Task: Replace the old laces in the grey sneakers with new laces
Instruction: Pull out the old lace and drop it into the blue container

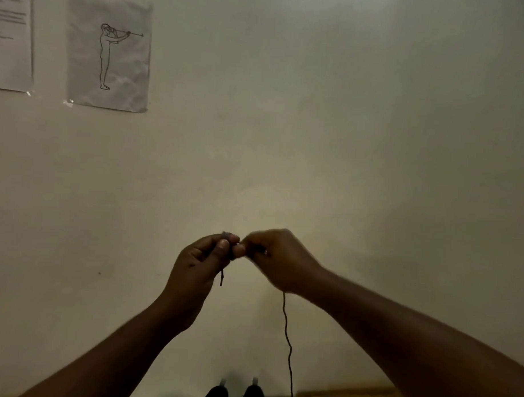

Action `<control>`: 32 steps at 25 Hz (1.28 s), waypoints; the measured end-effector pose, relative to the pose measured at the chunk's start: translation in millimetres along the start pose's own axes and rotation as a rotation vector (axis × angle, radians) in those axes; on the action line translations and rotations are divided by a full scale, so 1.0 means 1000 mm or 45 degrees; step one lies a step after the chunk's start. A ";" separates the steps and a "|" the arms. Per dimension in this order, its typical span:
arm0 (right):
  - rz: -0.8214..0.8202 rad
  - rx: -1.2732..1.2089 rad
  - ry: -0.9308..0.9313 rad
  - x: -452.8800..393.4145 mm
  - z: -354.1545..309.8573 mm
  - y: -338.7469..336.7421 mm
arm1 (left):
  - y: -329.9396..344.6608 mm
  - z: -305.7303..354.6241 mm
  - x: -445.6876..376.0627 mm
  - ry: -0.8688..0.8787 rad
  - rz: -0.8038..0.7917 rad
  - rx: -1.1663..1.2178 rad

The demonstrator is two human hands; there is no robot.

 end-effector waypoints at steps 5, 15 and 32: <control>-0.291 0.211 -0.154 0.037 -0.020 0.044 | 0.000 0.002 -0.001 0.220 -0.079 -0.378; -0.039 0.152 -0.166 -0.002 -0.013 0.000 | -0.006 -0.021 0.020 0.059 -0.208 -0.493; -0.107 0.419 -0.222 -0.008 -0.019 -0.007 | -0.001 -0.015 0.019 0.135 -0.272 -0.656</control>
Point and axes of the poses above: each hand's wrist, its own x-axis away from the middle knuckle, its own y-axis out of the palm, z = x × y, the point moved 5 cm from there along -x, towards the middle knuckle, and after that the axes turned 2 degrees about y, right-handed, at the moved point
